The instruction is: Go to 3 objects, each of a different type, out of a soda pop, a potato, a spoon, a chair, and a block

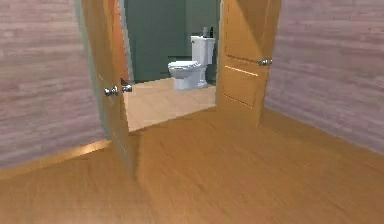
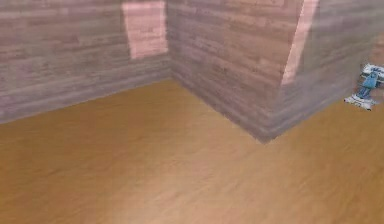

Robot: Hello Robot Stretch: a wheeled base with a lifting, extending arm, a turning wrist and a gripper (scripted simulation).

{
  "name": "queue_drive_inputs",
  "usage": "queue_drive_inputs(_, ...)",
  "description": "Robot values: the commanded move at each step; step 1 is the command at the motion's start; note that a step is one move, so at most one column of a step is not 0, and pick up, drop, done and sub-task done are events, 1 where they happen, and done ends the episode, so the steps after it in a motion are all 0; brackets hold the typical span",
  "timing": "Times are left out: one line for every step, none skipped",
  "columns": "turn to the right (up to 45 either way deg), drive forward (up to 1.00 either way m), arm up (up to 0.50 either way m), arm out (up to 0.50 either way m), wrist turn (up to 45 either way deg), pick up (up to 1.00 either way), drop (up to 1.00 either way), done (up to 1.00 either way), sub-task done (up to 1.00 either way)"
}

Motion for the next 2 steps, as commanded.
queue_drive_inputs(0.0, 1.00, 0.00, 0.00, 0.0, 0.00, 0.00, 0.00, 0.00)
queue_drive_inputs(0.0, 0.60, 0.00, 0.00, 0.0, 0.00, 0.00, 0.00, 0.00)
